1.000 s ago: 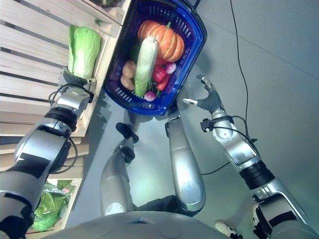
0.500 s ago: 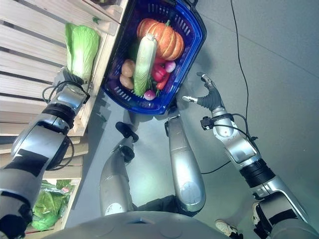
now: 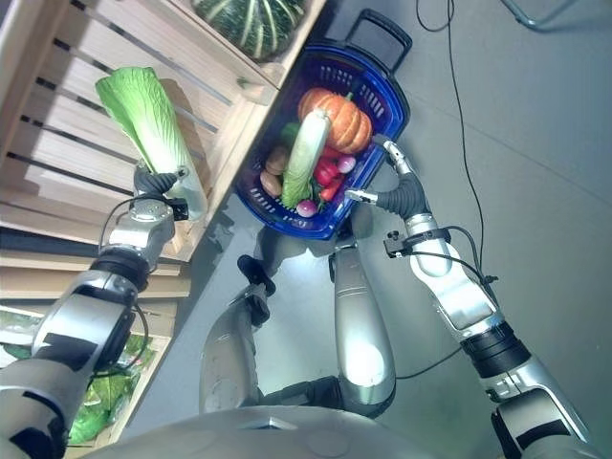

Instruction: Pick up fruits and vegetables into the basket

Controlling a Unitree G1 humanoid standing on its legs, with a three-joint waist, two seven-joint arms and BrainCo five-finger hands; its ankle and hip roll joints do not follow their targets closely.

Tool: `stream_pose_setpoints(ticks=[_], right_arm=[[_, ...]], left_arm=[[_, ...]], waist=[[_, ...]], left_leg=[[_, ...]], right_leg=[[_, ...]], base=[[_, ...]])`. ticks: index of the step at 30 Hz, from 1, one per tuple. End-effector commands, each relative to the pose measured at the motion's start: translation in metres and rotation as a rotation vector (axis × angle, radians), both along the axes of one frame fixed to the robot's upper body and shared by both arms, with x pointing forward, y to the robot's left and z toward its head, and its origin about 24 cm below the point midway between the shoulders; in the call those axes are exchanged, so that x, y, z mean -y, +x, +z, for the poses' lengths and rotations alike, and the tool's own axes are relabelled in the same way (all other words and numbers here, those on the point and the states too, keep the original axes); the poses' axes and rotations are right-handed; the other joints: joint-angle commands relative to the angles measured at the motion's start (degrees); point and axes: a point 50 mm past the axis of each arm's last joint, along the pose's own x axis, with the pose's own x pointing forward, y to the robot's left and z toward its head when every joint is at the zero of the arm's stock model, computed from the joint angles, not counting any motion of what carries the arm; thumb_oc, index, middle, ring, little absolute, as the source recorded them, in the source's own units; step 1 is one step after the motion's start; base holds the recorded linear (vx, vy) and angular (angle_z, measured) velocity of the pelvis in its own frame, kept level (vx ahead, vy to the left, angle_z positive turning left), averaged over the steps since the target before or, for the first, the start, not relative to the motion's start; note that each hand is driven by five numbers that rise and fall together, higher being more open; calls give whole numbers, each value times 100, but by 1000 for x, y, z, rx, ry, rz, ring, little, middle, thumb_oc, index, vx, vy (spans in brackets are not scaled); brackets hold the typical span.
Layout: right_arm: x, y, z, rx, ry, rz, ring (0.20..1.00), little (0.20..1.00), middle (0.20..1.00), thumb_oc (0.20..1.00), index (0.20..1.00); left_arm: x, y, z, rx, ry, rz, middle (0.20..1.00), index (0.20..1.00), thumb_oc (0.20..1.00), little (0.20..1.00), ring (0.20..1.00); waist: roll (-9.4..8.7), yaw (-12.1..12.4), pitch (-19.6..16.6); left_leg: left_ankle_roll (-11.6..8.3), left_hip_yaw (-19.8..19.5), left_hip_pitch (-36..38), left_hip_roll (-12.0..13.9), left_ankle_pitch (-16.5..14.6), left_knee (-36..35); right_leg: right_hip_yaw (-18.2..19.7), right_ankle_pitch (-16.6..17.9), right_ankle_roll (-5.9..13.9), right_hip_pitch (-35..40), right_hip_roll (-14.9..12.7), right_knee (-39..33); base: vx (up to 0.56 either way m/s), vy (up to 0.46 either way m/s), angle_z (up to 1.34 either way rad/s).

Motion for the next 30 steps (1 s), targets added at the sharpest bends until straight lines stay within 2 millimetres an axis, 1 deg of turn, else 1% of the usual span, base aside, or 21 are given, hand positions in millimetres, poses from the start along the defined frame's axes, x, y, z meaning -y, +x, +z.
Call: stream_pose_setpoints(ticks=[1, 3, 4, 5, 7, 11, 12, 16, 17, 18, 21, 23, 30], right_arm=[[-10, -9, 23, 89, 93, 101, 1000, 1000, 1000, 1000, 1000], [-14, -12, 26, 59, 144, 187, 1000, 1000, 1000, 1000, 1000], [-16, -12, 26, 41, 174, 219, 1000, 1000, 1000, 1000, 1000], [-21, -12, 28, 16, 228, 276, 1000, 1000, 1000, 1000, 1000], [-24, -12, 29, 7, 256, 311, 1000, 1000, 1000, 1000, 1000], [-34, -10, 39, 26, 326, 374, 1000, 1000, 1000, 1000, 1000], [-38, -9, 41, 18, 353, 394, 1000, 1000, 1000, 1000, 1000], [-54, -5, 44, -16, 443, 442, 1000, 1000, 1000, 1000, 1000], [-59, -5, 46, -30, 496, 462, 1000, 1000, 1000, 1000, 1000], [-60, -5, 46, -33, 506, 462, 1000, 1000, 1000, 1000, 1000], [-69, -6, 47, -71, 621, 487, 1000, 1000, 1000, 1000, 1000], [-74, -8, 46, -107, 691, 500, 1000, 1000, 1000, 1000, 1000], [-80, -10, 40, -165, 796, 486, 1000, 1000, 1000, 1000, 1000]], left_arm=[[4, -7, -2, 75, -24, 12, 200, 200, 200, 200, 200], [3, -11, 2, 132, 61, 1, 200, 200, 200, 200, 200], [4, -13, 3, 149, 88, -8, 200, 200, 200, 200, 200], [7, -15, 7, 187, 168, -32, 200, 200, 200, 200, 200], [9, -16, 13, 226, 251, -60, 200, 200, 200, 200, 200], [21, -24, 32, 356, 414, -172, 200, 200, 200, 200, 200], [27, -27, 37, 390, 455, -207, 200, 200, 200, 200, 200], [41, -36, 46, 473, 517, -283, 200, 200, 200, 200, 200], [47, -38, 50, 508, 526, -308, 200, 200, 200, 200, 200], [47, -39, 50, 510, 525, -311, 200, 200, 200, 200, 200], [56, -45, 55, 566, 540, -346, 200, 200, 200, 200, 200], [61, -50, 56, 601, 540, -364, 200, 200, 200, 200, 200], [71, -61, 56, 660, 594, -433, 200, 200, 200, 200, 200]], waist=[[-223, 88, -66], [-244, 223, -79], [-248, 270, -130], [-254, 367, -235], [-255, 434, -306], [-263, 709, -575], [-268, 794, -655], [-294, 1049, -974], [-320, 1145, -1105], [-326, 1159, -1128], [-364, 1308, -1386], [-379, 1377, -1541], [-407, 1448, -1833]], left_leg=[[194, -117, 50, -81, -244, 370], [218, -196, 302, -118, -235, 314], [223, -224, 366, -134, -229, 286], [228, -273, 476, -156, -226, 246], [227, -304, 564, -177, -226, 209], [239, -398, 856, -256, -231, 34], [237, -433, 975, -271, -267, -11], [263, -521, 1286, -347, -262, -233], [277, -555, 1413, -380, -297, -278], [279, -561, 1442, -384, -304, -286], [293, -620, 1657, -407, -351, -364], [301, -649, 1785, -418, -374, -414], [313, -610, 2107, -422, -387, -628]], right_leg=[[-168, -340, 263, 547, -132, 13], [-248, -320, 275, 901, -190, -124], [-273, -310, 283, 998, -210, -178], [-338, -288, 295, 1163, -249, -268], [-382, -262, 305, 1294, -280, -355], [-543, -153, 342, 1720, -379, -676], [-587, -162, 366, 1869, -403, -738], [-691, -96, 408, 2283, -457, -996], [-733, -92, 423, 2465, -470, -1083], [-745, -91, 428, 2504, -473, -1099], [-828, -75, 459, 2777, -488, -1223], [-862, -64, 479, 2910, -499, -1283], [-936, -14, 528, 3185, -509, -1455]], base=[[20, 18, 17], [35, 11, 11], [71, -9, 12], [64, -12, 13], [56, -15, 17], [83, -19, 18], [111, -17, 21], [151, -18, 15], [165, -29, 25], [171, -36, 25], [164, -29, 17], [131, -6, 19], [67, 11, 9]])
